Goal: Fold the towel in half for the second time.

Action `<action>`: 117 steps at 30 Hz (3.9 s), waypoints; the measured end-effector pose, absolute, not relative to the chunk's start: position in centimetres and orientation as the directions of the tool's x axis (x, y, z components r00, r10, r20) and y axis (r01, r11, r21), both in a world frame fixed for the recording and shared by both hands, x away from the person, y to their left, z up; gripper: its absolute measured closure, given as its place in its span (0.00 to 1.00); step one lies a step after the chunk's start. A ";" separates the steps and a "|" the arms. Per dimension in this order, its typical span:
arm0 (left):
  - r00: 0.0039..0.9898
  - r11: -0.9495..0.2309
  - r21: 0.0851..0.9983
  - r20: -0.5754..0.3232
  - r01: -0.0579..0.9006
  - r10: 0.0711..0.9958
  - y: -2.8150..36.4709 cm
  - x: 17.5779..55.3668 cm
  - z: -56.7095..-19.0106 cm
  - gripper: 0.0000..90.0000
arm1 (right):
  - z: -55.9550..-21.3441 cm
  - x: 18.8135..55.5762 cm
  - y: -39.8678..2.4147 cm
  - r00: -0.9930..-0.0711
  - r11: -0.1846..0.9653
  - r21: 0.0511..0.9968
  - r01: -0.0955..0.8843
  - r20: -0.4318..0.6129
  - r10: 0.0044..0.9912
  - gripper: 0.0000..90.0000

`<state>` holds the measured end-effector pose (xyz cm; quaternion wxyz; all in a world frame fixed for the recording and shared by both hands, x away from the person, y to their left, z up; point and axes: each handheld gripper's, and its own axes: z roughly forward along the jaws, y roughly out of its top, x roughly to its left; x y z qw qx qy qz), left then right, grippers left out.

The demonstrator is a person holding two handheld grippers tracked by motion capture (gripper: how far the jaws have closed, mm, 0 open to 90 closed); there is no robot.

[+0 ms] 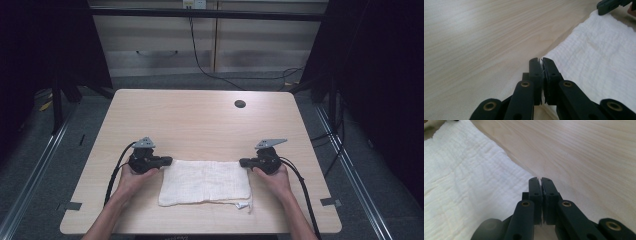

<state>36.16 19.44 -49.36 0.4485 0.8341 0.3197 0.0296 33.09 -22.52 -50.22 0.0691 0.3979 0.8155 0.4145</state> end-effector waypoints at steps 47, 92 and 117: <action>0.751 -0.246 0.840 -0.254 0.483 0.609 20.4 36.5 -45.7 0.96 | -43.0 33.5 -21.6 -0.756 0.340 0.837 0.428 0.126 0.642 0.97; 0.753 -0.263 0.834 -0.246 0.485 0.611 19.7 36.1 -46.3 0.96 | -49.7 28.9 -20.8 -0.792 0.487 0.690 0.535 0.210 0.573 0.97; 0.847 -0.370 0.860 -0.123 0.351 0.517 18.3 31.4 -43.9 0.96 | -49.6 30.2 -20.9 -0.743 0.472 0.646 0.600 0.232 0.627 0.97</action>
